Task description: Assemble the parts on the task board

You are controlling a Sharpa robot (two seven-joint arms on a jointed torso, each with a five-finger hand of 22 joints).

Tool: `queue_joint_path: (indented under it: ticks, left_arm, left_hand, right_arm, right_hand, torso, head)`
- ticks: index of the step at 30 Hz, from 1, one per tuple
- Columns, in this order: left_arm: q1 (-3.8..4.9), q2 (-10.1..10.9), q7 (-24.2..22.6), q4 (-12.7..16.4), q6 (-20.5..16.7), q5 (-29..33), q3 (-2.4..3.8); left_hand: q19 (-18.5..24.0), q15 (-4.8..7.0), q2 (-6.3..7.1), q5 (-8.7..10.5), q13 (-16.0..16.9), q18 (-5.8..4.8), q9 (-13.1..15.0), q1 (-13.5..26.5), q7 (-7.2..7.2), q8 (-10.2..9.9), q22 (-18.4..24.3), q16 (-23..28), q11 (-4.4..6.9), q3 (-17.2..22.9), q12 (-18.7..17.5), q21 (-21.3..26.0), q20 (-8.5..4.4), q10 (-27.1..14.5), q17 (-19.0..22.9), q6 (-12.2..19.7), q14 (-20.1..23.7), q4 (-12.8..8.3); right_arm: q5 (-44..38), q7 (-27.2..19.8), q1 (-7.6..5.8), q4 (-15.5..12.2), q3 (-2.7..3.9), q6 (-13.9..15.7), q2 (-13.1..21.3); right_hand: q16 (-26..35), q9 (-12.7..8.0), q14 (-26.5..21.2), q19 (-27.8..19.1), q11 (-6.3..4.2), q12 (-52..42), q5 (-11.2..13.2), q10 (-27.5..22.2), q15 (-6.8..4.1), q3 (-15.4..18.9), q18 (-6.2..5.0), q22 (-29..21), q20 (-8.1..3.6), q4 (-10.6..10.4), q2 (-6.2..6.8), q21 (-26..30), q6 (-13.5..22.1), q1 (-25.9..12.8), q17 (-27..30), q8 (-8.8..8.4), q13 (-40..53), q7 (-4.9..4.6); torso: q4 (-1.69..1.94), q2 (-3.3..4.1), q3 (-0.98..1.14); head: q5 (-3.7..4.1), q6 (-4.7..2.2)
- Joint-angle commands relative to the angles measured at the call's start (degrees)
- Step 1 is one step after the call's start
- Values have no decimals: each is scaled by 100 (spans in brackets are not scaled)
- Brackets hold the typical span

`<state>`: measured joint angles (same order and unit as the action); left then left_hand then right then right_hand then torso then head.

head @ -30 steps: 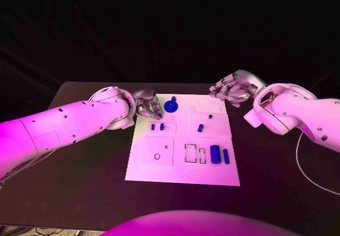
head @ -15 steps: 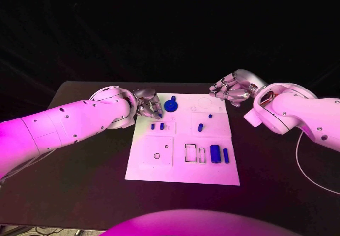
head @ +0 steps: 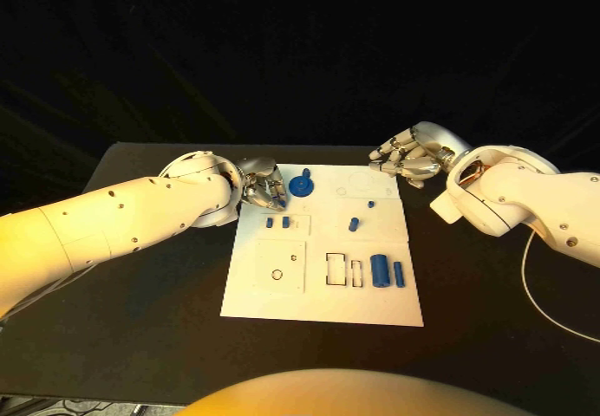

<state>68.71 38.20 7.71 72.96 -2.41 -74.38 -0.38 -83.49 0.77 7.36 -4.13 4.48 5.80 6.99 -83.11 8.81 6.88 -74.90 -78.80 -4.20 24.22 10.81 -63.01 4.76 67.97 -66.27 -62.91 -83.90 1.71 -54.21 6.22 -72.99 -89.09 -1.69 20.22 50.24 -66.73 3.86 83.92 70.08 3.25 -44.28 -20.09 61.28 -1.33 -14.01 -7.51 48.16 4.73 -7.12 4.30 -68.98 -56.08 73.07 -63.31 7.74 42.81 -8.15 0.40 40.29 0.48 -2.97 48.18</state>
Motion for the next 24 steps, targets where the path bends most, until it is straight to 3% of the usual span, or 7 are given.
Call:
queue_joint_path:
  ticks: [1, 8, 19, 24]
  left_arm:
    - [-5, -8, 40, -7, 157, -72, -1]
    - [-5, -5, 32, -12, 133, -73, -1]
    - [-5, 17, 32, 4, 73, -68, -1]
    - [-4, 98, 20, 58, 13, 53, 0]
  left_hand:
    - [16, -61, 42, -5, -1, -83, -22, 42, 16, -65, -321, 35, -47, 46, -60, 57, 50, -38, 32, 99, -27, -20]
    - [38, -90, 93, -4, 17, -76, -95, 56, 48, -229, -337, 36, -76, 98, -102, 76, 84, -47, 60, 357, -16, -55]
    - [52, -97, 115, -5, 32, -68, -131, 73, 56, -297, -341, 38, -84, 128, -120, 99, 98, -45, 82, 483, -9, -68]
    - [87, -100, 196, -8, 32, -48, -213, 71, 39, -341, -323, 62, -79, 157, -168, 184, 107, -125, 147, 778, 18, -117]
  right_arm:
    - [-14, -42, 3, 0, 1, -40, 0]
    - [-14, -42, 3, 2, 1, -38, 2]
    - [-14, -31, 4, 13, 1, -44, -1]
    - [-33, -13, 4, 38, 1, -87, -2]
  right_hand:
    - [33, 5, 45, -43, 2, -27, -20, -37, 14, 4, -45, -5, 10, -30, -14, 37, 15, 42, -7, -15, -6, -27]
    - [33, 5, 45, -43, 2, -27, -20, -37, 14, 4, -45, -5, 10, -30, -14, 37, 15, 42, -7, -15, -6, -27]
    - [54, 5, 42, -54, 1, -33, -26, -41, 14, -3, -50, -35, 11, -37, -14, 56, 18, 46, 13, -14, -10, -26]
    - [513, 5, -79, -292, 12, 288, -13, -196, 35, -124, -144, -584, 11, -27, 14, 411, 61, 150, 438, -23, -292, -41]
  torso:
    - [0, 0, 0]
    - [6, 1, -3]
    - [-1, -1, -4]
    - [1, -2, -3]
  head:
    - [1, 1]
    - [6, 4]
    - [7, -4]
    - [19, -13]
